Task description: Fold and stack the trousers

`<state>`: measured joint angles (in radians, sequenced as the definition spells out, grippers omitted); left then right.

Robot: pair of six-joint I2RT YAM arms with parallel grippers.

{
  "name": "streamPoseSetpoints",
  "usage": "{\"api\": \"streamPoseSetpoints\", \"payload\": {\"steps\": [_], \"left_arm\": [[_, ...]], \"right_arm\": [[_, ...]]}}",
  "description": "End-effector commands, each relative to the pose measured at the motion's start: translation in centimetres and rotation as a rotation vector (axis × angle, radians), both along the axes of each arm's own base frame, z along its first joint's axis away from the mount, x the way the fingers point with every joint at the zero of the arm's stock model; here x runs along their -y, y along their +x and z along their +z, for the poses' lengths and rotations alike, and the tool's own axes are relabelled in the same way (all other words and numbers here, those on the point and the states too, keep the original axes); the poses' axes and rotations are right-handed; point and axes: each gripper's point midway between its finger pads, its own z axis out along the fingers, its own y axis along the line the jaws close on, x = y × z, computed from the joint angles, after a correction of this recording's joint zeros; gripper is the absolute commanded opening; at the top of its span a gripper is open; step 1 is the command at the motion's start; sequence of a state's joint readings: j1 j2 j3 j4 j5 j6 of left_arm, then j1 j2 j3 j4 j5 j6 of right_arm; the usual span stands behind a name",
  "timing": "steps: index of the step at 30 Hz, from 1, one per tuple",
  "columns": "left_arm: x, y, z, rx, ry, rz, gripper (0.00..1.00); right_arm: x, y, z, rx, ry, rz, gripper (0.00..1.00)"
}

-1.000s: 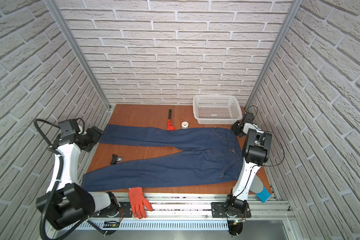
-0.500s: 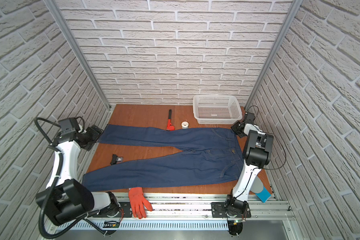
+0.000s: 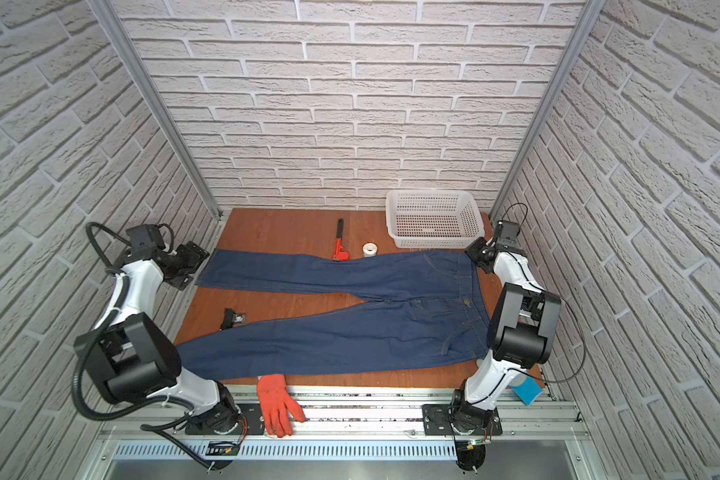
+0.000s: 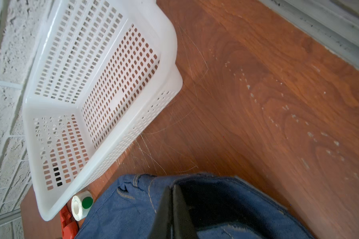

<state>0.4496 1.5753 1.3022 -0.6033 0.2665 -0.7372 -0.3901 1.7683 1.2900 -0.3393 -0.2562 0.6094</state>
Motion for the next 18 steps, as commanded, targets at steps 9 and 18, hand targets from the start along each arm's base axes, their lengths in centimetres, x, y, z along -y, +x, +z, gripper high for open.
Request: {"api": "streamPoseSetpoints", "payload": {"steps": [9, 18], "left_arm": [[-1.5, 7.4, -1.9, -0.045, 0.045, -0.061, 0.83], [-1.3, 11.9, -5.9, -0.143, 0.055, -0.137, 0.83]], "right_arm": [[-0.1, -1.7, 4.0, 0.06, -0.055, -0.003, 0.05], [1.5, -5.2, 4.8, 0.0, -0.133, -0.108, 0.05]]}}
